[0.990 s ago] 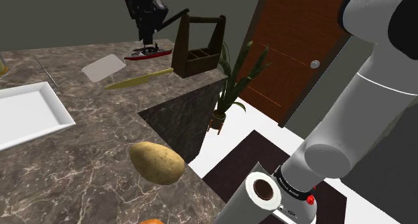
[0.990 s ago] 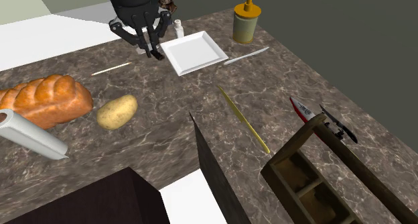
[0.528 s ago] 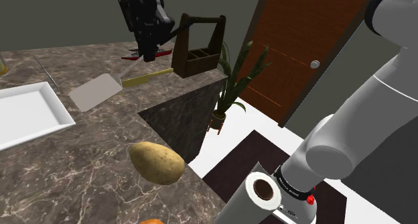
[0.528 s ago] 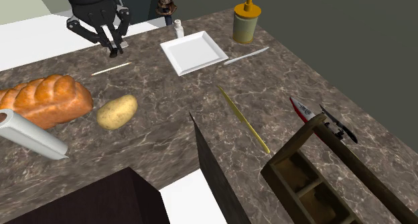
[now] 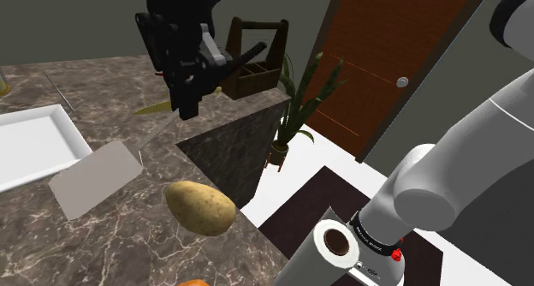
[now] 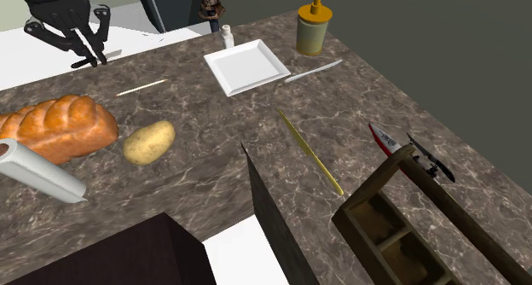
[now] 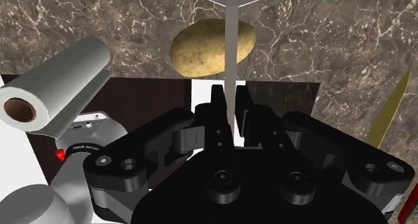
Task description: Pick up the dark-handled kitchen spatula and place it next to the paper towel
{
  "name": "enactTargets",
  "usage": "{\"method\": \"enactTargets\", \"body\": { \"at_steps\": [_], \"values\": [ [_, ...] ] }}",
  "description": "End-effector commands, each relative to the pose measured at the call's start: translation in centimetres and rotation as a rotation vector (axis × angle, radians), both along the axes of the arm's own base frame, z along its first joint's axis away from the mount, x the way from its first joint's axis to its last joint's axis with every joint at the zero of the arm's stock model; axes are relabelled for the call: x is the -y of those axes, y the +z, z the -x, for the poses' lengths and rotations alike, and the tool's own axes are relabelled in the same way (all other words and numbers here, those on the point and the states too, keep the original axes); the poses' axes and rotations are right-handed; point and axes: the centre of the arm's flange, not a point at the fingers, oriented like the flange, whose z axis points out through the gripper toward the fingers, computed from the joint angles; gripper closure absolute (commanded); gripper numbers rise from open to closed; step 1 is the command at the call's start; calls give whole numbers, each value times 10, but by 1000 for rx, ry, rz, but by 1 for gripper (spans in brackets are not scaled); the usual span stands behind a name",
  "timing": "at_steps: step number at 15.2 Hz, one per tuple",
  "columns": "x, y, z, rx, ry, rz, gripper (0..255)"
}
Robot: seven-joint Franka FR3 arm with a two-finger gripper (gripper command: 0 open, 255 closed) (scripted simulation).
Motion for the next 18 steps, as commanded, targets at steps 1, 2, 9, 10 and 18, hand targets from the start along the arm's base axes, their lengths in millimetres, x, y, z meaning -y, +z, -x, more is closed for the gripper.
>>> {"method": "enactTargets", "body": {
  "at_steps": [1, 2, 9, 10, 18],
  "values": [
    [-16, 0, 24, 0, -1, 0, 255],
    [-23, 0, 35, 0, -1, 0, 255],
    [-49, -16, 75, 0, -1, 0, 255],
    [-49, -21, 75, 0, -1, 0, 255],
    [-49, -63, 75, 0, -1, 0, 255]
  ]
}}
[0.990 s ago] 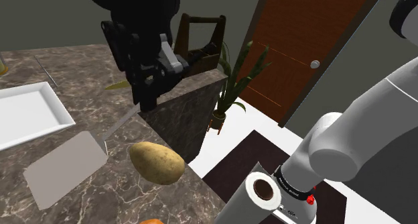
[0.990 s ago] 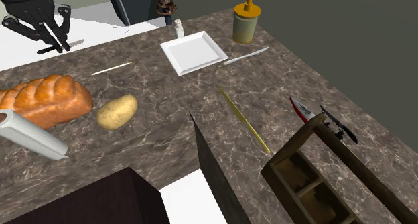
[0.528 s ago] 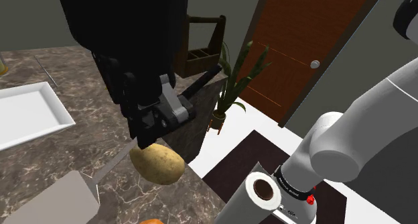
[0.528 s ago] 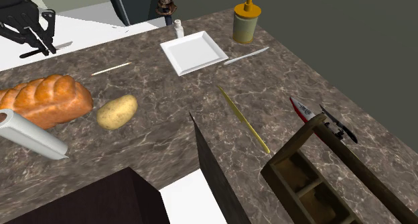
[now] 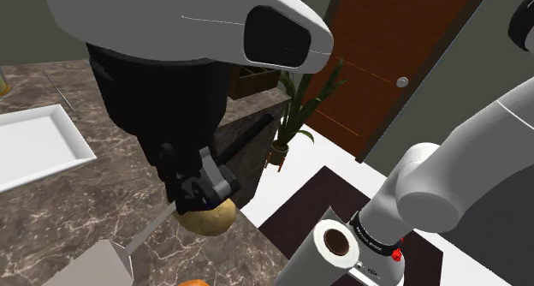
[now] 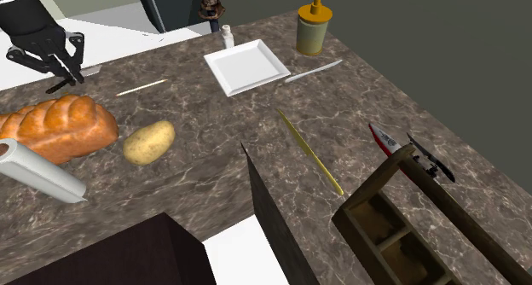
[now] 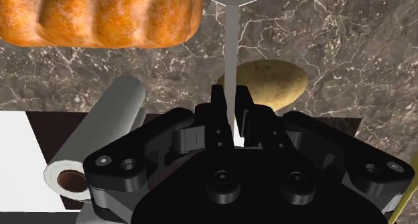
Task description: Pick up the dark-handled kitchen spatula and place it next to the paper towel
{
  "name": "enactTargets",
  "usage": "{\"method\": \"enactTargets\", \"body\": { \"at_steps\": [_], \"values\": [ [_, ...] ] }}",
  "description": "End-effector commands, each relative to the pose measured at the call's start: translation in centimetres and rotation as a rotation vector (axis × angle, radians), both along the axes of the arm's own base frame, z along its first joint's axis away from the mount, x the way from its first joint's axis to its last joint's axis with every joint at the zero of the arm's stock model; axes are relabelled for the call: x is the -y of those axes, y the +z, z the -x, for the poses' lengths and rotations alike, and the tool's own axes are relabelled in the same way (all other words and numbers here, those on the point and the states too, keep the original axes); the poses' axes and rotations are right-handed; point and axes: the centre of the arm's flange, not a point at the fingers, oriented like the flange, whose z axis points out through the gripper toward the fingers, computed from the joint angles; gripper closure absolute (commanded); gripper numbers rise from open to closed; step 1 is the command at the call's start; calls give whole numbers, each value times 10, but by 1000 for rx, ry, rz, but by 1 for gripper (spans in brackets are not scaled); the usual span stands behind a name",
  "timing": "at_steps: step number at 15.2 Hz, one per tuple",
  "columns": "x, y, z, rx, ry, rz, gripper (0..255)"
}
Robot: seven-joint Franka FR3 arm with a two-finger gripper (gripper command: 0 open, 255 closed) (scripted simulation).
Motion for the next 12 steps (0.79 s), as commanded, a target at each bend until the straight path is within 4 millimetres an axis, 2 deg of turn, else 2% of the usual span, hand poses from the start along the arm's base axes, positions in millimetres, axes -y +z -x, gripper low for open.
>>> {"method": "enactTargets", "body": {
  "at_steps": [1, 12],
  "values": [
    [-1, -11, 0, 0, 0, 0, 255],
    [-1, -69, 0, 0, 0, 0, 255]
  ]
}}
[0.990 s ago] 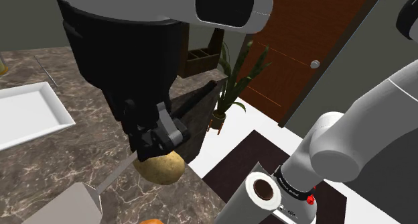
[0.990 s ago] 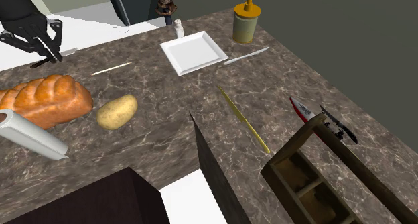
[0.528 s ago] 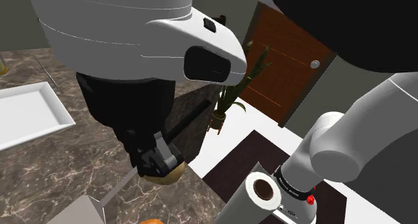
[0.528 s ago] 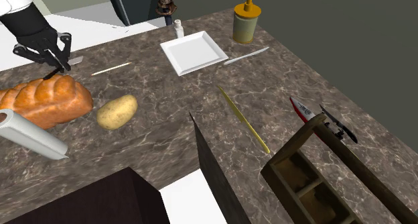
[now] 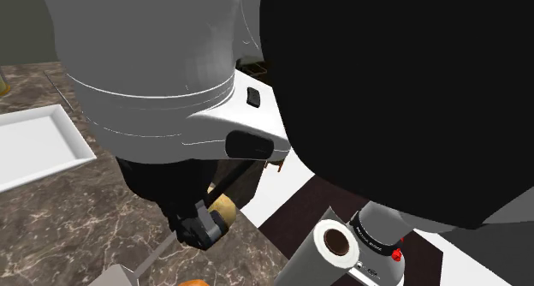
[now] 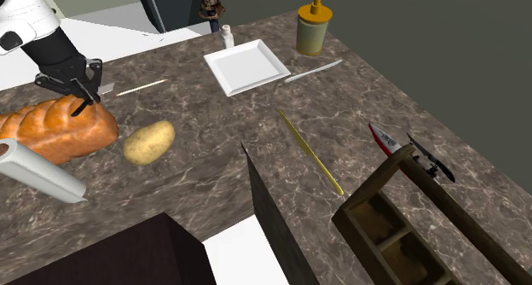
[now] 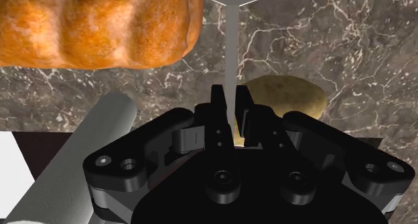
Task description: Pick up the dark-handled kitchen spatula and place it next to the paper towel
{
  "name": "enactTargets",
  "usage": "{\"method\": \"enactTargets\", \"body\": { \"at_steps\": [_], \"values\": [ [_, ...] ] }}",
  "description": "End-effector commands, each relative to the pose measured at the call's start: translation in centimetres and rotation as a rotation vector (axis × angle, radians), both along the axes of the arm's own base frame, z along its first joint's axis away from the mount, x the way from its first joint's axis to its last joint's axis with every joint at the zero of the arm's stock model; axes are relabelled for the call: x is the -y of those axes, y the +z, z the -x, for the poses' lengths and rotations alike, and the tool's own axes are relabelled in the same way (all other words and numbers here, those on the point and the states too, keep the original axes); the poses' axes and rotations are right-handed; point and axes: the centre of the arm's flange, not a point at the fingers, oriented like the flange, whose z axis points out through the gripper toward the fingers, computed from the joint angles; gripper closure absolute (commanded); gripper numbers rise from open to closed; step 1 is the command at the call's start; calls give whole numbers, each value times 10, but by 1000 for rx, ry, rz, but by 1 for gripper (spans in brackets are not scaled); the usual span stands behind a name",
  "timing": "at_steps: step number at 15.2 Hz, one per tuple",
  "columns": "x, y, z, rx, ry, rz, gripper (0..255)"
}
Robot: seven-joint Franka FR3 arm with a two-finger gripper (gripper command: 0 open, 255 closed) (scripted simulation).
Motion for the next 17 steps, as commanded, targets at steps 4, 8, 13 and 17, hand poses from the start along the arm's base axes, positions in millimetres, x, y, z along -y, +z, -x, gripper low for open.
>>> {"method": "enactTargets", "body": {
  "at_steps": [4, 8, 13, 17],
  "values": [
    [0, -27, 0, 0, 0, 0, 255],
    [0, -48, 0, 0, 0, 0, 255],
    [0, -74, 0, 0, 0, 0, 255],
    [0, -95, 0, 0, 0, 0, 255]
  ]
}}
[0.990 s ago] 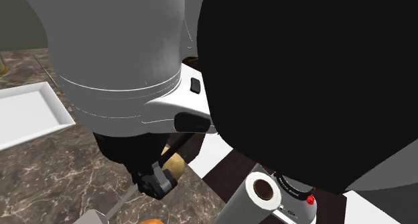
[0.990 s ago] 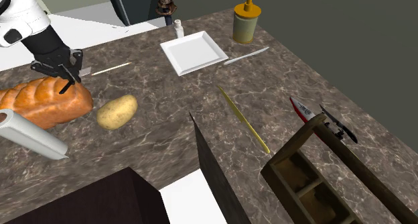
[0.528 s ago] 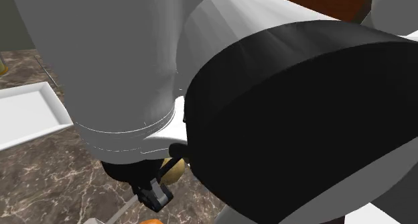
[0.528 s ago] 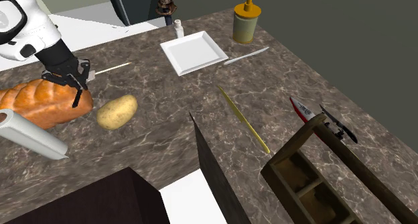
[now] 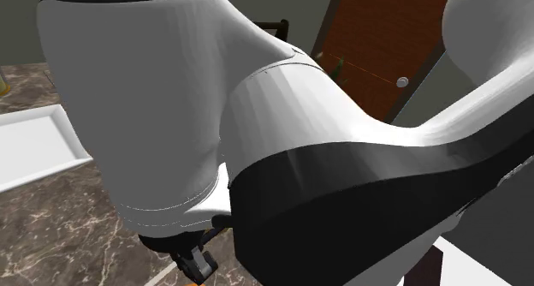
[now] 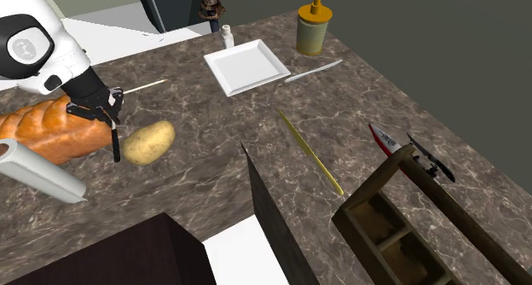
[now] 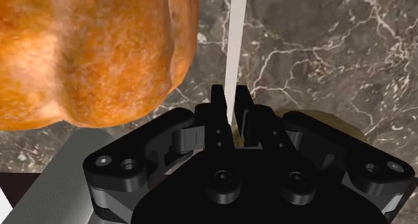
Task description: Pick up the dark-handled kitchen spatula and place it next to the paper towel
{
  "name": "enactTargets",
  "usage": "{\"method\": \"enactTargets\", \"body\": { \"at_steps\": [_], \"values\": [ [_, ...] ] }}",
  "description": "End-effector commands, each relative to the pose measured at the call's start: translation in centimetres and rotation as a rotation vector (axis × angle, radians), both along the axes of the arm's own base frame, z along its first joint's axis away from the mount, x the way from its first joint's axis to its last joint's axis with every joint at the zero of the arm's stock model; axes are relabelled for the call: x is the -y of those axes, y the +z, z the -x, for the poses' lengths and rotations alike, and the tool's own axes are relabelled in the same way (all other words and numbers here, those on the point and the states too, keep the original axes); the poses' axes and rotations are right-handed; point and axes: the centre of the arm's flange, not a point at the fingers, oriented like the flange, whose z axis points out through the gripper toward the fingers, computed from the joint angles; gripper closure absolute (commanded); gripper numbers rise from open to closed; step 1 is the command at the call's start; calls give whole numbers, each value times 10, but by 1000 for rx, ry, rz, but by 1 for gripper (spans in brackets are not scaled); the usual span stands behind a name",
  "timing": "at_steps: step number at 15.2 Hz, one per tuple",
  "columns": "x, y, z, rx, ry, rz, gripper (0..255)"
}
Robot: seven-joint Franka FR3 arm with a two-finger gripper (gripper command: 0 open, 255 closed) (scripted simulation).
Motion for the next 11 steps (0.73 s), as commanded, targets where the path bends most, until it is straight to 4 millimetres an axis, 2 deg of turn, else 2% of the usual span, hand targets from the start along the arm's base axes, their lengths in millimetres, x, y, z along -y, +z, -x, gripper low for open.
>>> {"method": "enactTargets", "body": {
  "at_steps": [1, 10, 11],
  "values": [
    [0, -10, 1, 0, 0, 0, 255],
    [0, -61, 1, 0, 0, 0, 255],
    [0, -61, 1, 0, 0, 0, 255]
  ]
}}
